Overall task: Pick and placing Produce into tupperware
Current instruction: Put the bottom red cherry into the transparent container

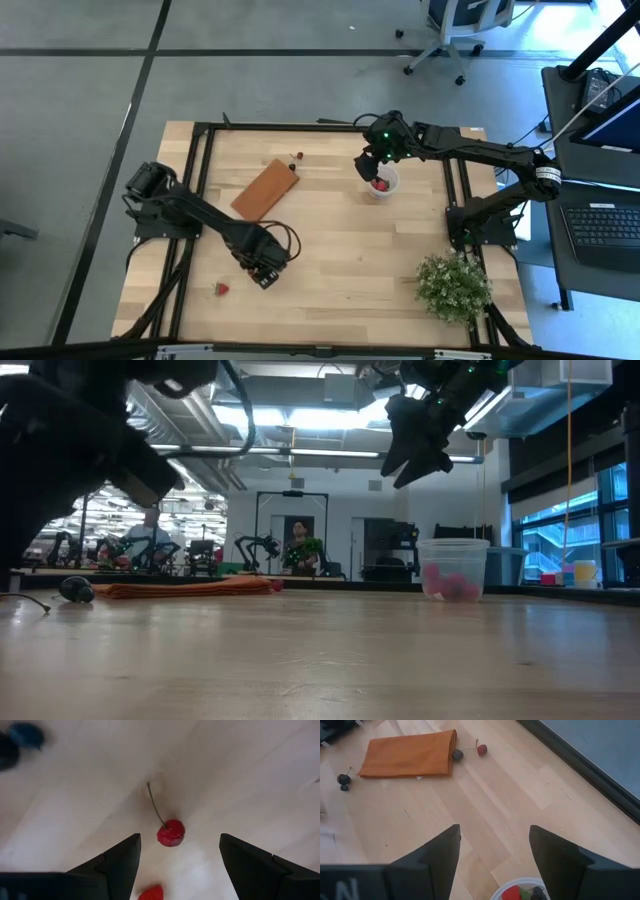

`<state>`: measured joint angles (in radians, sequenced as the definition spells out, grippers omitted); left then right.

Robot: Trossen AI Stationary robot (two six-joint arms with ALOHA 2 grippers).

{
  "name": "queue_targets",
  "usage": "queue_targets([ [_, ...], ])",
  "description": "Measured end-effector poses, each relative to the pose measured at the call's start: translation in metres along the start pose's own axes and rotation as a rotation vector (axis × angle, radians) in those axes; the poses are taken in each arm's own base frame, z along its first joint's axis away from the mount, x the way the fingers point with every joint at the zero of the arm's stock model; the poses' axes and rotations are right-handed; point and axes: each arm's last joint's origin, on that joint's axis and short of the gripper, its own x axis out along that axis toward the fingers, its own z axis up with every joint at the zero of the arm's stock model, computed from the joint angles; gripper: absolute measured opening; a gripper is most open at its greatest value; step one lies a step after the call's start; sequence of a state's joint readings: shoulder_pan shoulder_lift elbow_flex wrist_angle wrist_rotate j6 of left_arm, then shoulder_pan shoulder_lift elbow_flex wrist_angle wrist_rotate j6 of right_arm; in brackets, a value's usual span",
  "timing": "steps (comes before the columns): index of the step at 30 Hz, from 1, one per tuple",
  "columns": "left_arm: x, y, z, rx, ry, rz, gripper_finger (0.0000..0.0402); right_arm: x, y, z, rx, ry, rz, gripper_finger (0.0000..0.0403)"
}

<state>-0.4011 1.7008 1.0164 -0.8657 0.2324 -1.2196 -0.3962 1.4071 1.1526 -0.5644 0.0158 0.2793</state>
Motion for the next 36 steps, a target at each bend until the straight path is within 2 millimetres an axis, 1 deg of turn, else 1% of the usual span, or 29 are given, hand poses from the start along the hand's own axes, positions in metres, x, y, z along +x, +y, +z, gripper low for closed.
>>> queue_targets([
  [10, 0.025, -0.004, 0.006, -0.019, 0.072, 0.048, 0.0261, 0.0, 0.0, 0.0, 0.0, 0.0, 0.0, 0.0239],
  [17, 0.029, -0.006, 0.007, -0.025, 0.096, 0.049, 0.0256, 0.0, 0.0, 0.0, 0.0, 0.001, 0.0, 0.0239],
  [21, 0.029, -0.006, 0.007, -0.023, 0.095, 0.046, 0.023, 0.0, 0.0, 0.0, -0.001, 0.0, 0.0, 0.0239],
  [29, 0.03, -0.006, 0.008, -0.019, 0.068, 0.054, 0.0159, 0.0, 0.0, 0.0, -0.001, 0.0, 0.0, 0.0239],
  [36, 0.03, -0.006, 0.009, -0.015, 0.026, 0.069, 0.0114, 0.0, 0.0, 0.0, -0.001, 0.0, 0.0, 0.0238],
])
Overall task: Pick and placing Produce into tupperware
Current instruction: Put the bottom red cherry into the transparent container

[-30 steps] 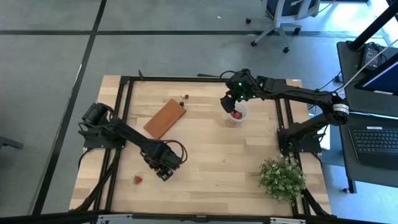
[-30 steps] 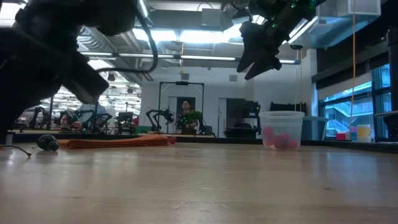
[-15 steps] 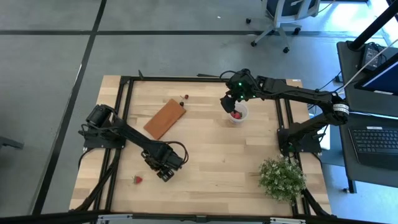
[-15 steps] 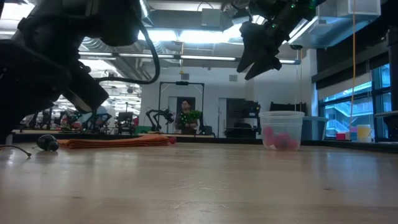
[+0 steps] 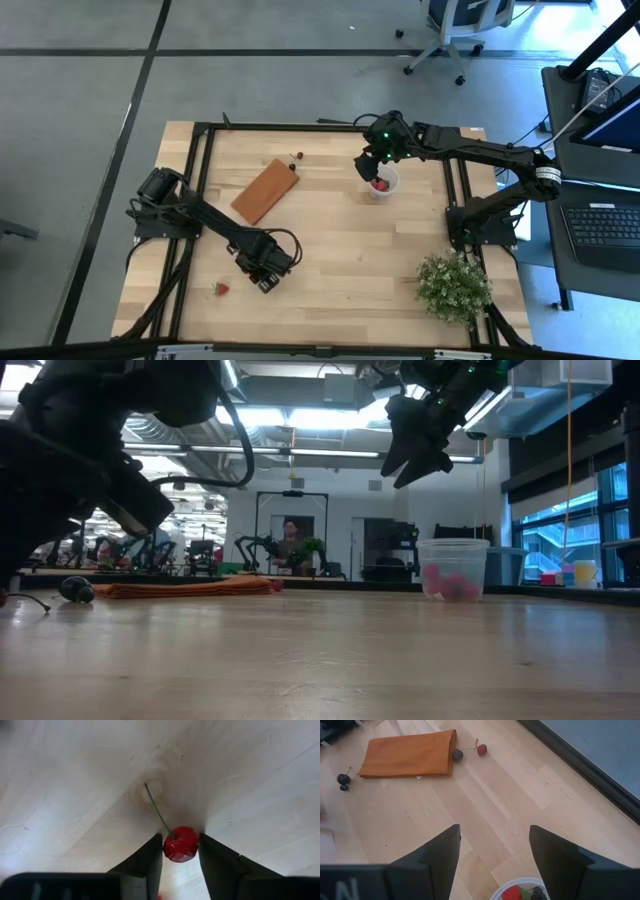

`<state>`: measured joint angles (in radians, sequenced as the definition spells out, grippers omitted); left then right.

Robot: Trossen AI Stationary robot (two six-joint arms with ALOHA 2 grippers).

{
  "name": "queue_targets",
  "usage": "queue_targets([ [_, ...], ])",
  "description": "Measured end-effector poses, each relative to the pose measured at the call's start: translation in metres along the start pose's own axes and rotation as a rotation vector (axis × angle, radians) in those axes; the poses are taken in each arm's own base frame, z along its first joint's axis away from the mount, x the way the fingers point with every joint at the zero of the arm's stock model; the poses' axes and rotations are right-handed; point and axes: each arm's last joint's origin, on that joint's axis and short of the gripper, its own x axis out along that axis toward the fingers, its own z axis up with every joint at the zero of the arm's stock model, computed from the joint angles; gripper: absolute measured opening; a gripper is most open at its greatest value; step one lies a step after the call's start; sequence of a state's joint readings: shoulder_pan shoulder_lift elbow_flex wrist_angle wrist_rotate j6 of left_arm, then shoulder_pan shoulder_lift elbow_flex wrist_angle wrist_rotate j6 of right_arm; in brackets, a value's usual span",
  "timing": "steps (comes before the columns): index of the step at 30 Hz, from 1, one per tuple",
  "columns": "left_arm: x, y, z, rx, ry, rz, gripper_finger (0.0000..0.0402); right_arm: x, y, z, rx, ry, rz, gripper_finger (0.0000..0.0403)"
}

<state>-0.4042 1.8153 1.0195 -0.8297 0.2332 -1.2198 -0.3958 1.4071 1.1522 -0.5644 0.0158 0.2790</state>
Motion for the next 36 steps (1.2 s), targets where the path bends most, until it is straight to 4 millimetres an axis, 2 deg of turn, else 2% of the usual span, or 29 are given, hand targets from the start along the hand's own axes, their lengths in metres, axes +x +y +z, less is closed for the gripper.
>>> queue_targets([
  [11, -0.005, 0.002, 0.001, 0.046, -0.005, -0.023, 0.0042, 0.0, 0.0, 0.0, 0.055, 0.0, 0.001, 0.0239],
  [13, -0.013, 0.005, 0.005, 0.051, -0.073, -0.033, 0.0039, 0.0, 0.0, 0.0, 0.061, 0.001, 0.001, 0.0239],
  [19, -0.056, 0.019, 0.016, 0.061, -0.256, -0.142, 0.004, 0.0, 0.001, 0.0, 0.092, 0.007, 0.02, 0.0239],
  [22, -0.082, 0.028, 0.025, 0.105, -0.421, -0.203, 0.0038, 0.0, 0.001, 0.0, 0.165, 0.009, 0.023, 0.0239],
  [26, -0.117, 0.032, 0.036, 0.348, -0.738, -0.244, 0.0042, 0.0, 0.004, 0.001, 0.262, 0.017, 0.105, 0.0239],
  [31, -0.152, 0.031, 0.056, 0.591, -1.173, -0.101, 0.0048, -0.001, 0.013, 0.004, 0.259, 0.02, 0.246, 0.0239],
  [36, -0.172, 0.037, 0.079, 0.685, -1.38, 0.037, 0.0049, -0.003, 0.029, 0.006, 0.286, -0.015, 0.315, 0.0239],
])
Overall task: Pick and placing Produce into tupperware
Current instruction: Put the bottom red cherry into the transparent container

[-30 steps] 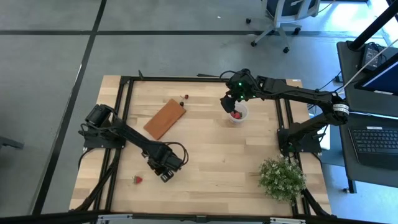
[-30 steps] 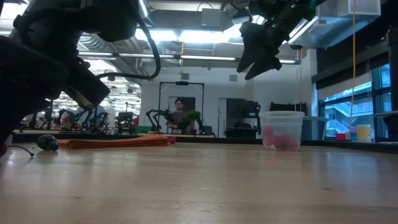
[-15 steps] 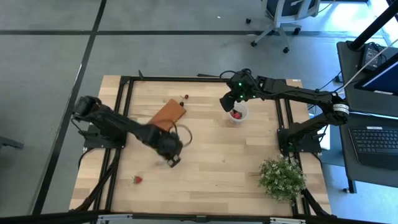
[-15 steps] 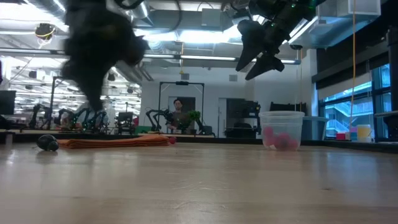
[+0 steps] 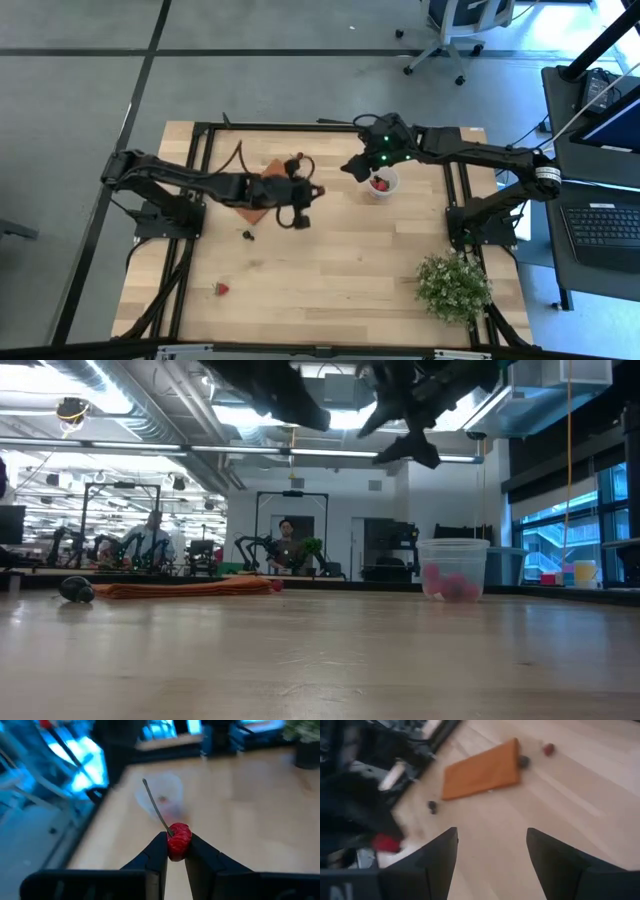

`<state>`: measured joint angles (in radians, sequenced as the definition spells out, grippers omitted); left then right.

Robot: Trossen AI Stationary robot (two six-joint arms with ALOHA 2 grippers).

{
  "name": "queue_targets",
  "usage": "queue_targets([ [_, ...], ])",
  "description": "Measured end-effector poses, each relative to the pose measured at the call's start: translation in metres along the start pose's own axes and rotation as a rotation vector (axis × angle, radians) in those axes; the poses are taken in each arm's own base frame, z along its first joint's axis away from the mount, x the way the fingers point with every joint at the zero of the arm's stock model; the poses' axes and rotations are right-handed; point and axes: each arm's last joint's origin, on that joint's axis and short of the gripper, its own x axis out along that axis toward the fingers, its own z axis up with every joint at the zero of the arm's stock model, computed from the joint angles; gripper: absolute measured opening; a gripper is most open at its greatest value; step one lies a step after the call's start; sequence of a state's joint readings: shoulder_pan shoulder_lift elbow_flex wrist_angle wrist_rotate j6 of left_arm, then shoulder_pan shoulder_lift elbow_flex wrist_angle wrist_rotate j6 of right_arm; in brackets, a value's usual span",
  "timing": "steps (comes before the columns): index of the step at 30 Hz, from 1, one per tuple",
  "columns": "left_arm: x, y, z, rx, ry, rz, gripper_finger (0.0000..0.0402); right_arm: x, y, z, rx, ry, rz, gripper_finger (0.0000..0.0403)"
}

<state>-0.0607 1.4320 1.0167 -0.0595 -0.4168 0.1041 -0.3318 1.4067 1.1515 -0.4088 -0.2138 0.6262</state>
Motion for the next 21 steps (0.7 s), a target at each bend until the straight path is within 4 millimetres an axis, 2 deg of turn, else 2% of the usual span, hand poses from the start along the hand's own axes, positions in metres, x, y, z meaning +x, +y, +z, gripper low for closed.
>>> queue_targets([
  [5, 0.009, 0.022, 0.003, -0.014, -0.038, 0.059, 0.005, 0.002, 0.016, -0.002, -0.036, -0.042, 0.079, 0.0239],
  [9, 0.012, 0.031, 0.003, -0.028, -0.049, 0.079, 0.005, 0.002, 0.029, 0.0, -0.054, -0.099, 0.154, 0.0239],
  [14, 0.012, 0.034, 0.008, -0.028, -0.098, 0.073, 0.005, 0.001, 0.04, 0.004, -0.076, -0.171, 0.228, 0.0239],
  [21, 0.01, 0.035, 0.016, -0.027, -0.187, 0.088, 0.005, 0.0, 0.041, 0.005, -0.058, -0.183, 0.24, 0.0239],
])
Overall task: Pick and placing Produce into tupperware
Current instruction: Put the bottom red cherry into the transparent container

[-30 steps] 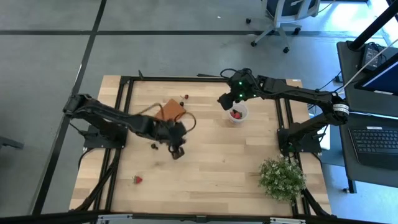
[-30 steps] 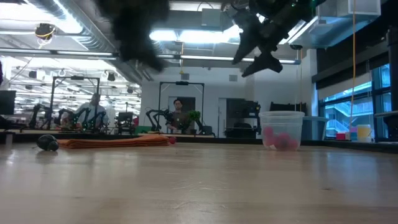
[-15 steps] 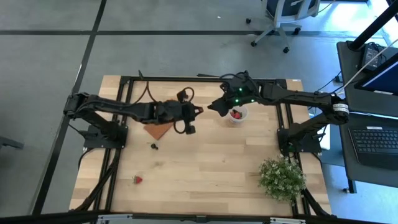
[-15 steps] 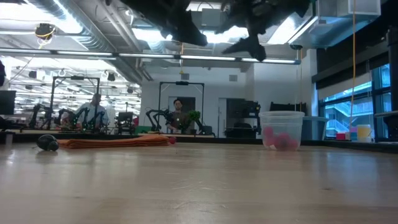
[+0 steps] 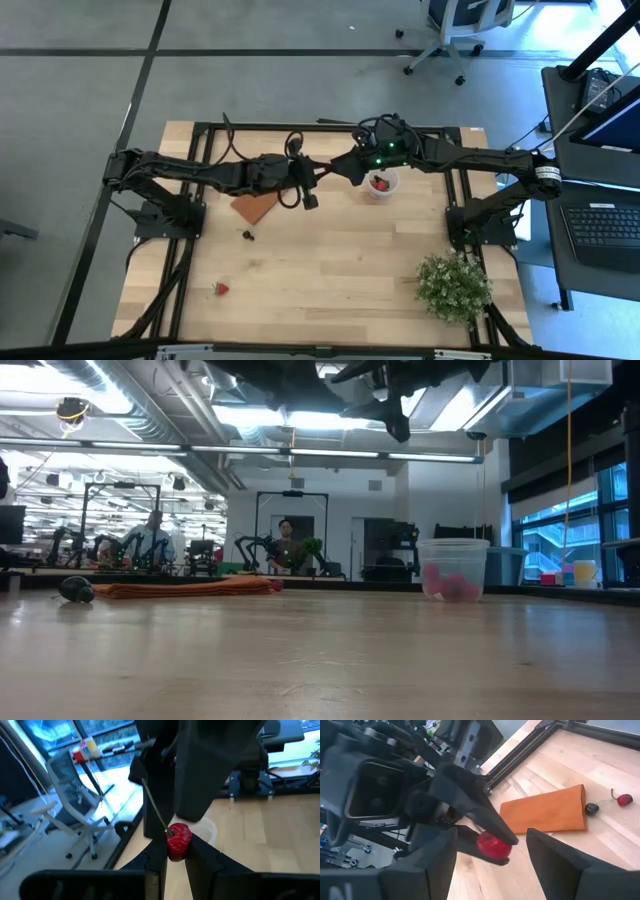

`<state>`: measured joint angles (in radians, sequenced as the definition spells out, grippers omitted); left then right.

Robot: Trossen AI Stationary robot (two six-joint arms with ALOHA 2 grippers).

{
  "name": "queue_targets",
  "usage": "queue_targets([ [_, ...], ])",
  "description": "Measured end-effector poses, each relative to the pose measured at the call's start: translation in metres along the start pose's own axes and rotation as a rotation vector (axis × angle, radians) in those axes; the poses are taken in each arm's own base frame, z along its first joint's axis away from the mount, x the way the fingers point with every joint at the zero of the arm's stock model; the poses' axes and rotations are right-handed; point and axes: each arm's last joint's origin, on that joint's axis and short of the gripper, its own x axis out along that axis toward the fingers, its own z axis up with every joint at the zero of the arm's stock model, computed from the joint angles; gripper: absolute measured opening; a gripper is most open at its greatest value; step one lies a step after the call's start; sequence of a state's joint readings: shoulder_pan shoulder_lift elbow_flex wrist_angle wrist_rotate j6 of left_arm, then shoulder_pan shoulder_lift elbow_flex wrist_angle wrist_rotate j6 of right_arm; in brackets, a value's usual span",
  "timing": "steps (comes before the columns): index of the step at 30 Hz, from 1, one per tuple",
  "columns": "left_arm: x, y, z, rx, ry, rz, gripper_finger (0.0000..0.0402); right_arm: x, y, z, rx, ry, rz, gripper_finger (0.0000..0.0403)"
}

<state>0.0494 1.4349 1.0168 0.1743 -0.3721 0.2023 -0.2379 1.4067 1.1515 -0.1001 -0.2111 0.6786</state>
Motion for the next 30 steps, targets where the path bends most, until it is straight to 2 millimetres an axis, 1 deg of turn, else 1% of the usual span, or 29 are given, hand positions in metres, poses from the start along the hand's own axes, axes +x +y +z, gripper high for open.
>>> queue_targets([
  [6, -0.0001, 0.0016, 0.006, -0.004, -0.059, 0.017, 0.0051, 0.0, 0.0001, 0.0001, -0.001, -0.001, 0.001, 0.0239],
  [9, -0.0002, 0.002, 0.007, -0.008, -0.069, 0.023, 0.0051, -0.0001, 0.0005, 0.0006, -0.004, -0.006, 0.005, 0.0231],
  [13, -0.0002, 0.002, 0.007, -0.008, -0.069, 0.022, 0.0051, -0.0002, 0.0008, 0.001, -0.005, -0.009, 0.008, 0.02],
  [19, -0.0002, 0.002, 0.007, -0.006, -0.068, 0.024, 0.0051, -0.0002, 0.0008, 0.0011, -0.03, -0.008, 0.008, 0.0129],
  [22, -0.0002, 0.0022, 0.007, -0.006, -0.068, 0.027, 0.0051, -0.0005, 0.0007, 0.0011, -0.034, -0.007, 0.006, 0.0102],
  [24, -0.0002, 0.0021, 0.007, -0.004, -0.067, 0.027, 0.0051, -0.0007, 0.0007, 0.001, -0.049, -0.006, 0.005, 0.0094],
  [30, -0.0002, 0.0021, 0.007, 0.017, -0.067, 0.027, 0.0051, -0.0007, 0.0006, 0.0008, -0.057, -0.004, 0.004, 0.0088],
])
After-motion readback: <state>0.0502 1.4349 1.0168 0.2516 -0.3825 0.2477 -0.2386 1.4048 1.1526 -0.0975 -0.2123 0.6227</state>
